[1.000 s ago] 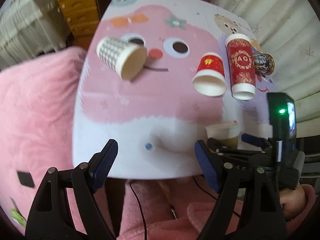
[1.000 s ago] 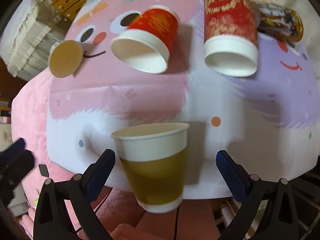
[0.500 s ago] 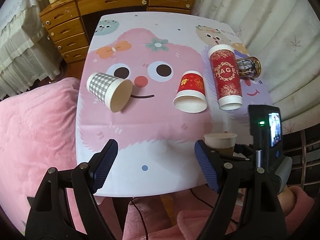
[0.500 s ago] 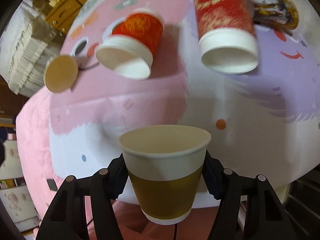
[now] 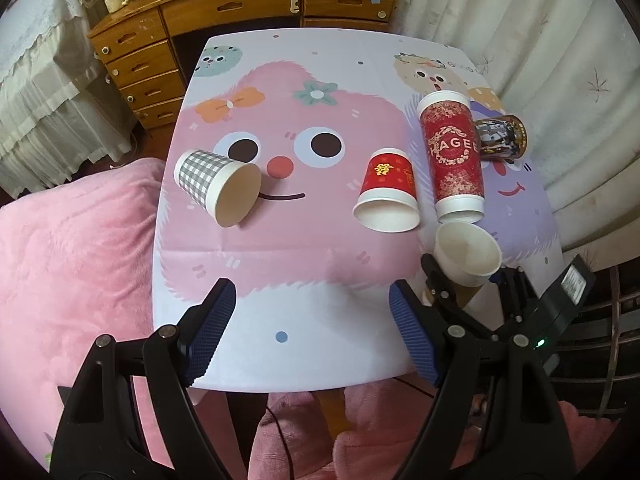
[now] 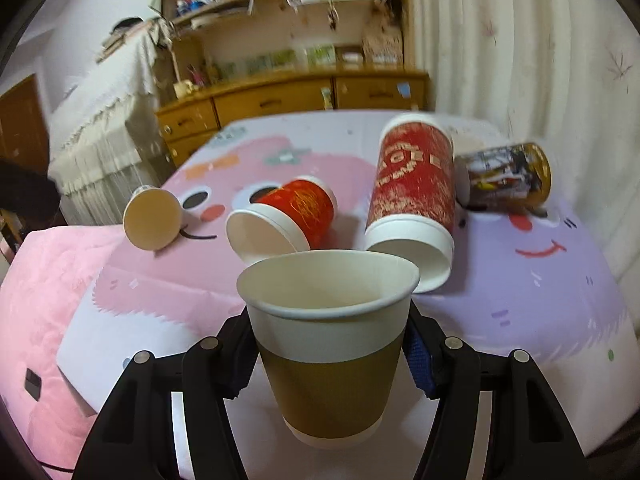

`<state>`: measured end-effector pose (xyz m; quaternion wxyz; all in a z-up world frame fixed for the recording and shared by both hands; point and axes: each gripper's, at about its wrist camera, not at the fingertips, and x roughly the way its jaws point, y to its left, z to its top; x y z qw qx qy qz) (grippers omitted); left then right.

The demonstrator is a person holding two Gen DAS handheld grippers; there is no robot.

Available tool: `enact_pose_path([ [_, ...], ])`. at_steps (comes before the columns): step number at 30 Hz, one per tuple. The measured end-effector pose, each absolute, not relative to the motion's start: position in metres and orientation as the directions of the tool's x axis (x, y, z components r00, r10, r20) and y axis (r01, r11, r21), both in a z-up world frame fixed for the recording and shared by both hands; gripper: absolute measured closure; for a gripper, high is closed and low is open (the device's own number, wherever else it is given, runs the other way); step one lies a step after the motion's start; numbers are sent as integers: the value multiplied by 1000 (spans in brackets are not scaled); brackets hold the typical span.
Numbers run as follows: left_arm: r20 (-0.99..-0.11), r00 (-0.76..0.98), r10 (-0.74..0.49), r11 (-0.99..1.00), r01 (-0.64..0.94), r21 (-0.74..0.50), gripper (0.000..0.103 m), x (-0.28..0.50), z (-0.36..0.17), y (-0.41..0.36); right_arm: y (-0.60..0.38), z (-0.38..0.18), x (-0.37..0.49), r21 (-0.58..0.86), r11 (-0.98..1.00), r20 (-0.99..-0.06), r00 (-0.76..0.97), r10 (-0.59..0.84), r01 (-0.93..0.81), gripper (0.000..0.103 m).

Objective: Flip cup upright
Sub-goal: 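Lower the upright cup onto the table and open the right gripper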

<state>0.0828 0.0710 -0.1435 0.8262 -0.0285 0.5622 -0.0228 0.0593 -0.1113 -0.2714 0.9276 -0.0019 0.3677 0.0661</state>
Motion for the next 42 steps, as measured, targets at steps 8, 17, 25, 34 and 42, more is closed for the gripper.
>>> enact_pose_path([
  [8, -919, 390, -58, 998, 31, -50, 26, 84, -128, 57, -106, -280, 52, 10, 979, -605, 778, 169, -205, 40],
  [17, -909, 410, -71, 997, 43, -58, 26, 85, -112, 51, -112, -279, 37, 28, 975, -611, 768, 192, -222, 40],
  [25, -908, 410, -85, 996, 51, -71, 26, 86, -105, 48, -113, -279, 12, -37, 953, -651, 731, 205, -300, 39],
  [34, -911, 404, -89, 996, 44, -78, 26, 84, -102, 45, -122, -277, 10, 20, 944, -724, 647, 241, -329, 32],
  [42, -914, 397, -86, 996, 18, -86, 26, 76, -97, 39, -138, -273, 19, 92, 943, -823, 509, 252, -319, 12],
])
